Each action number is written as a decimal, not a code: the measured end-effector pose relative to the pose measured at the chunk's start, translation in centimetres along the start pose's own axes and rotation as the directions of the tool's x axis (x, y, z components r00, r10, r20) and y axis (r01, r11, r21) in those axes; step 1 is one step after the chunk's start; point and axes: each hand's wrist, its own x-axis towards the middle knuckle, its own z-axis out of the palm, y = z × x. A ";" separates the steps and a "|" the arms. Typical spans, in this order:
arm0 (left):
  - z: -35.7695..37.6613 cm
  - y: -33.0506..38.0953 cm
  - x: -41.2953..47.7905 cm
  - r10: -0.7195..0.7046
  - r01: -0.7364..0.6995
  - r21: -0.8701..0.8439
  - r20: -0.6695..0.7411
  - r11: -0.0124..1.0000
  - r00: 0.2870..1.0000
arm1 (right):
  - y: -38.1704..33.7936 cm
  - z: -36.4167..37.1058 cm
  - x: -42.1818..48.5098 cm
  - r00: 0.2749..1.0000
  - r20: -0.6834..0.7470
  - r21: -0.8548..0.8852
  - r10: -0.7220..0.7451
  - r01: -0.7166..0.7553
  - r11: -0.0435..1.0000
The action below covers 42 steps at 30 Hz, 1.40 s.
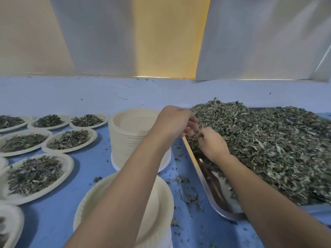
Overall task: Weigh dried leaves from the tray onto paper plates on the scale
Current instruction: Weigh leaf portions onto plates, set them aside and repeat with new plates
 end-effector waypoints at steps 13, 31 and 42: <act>-0.4 -0.9 1.1 -0.025 0.027 -0.103 0.024 0.994 0.999 | -0.8 2.0 1.2 0.906 0.423 -0.361 0.026 0.142 0.922; 0.9 -1.2 -3.1 -0.106 0.110 -0.194 0.031 0.975 0.994 | -1.9 -3.6 -4.3 0.998 0.058 -0.336 -0.035 0.053 0.940; 1.5 -2.4 -2.8 -0.117 0.126 -0.190 0.058 0.974 0.991 | 0.0 -0.1 -5.2 0.906 0.412 -0.282 0.095 0.027 0.959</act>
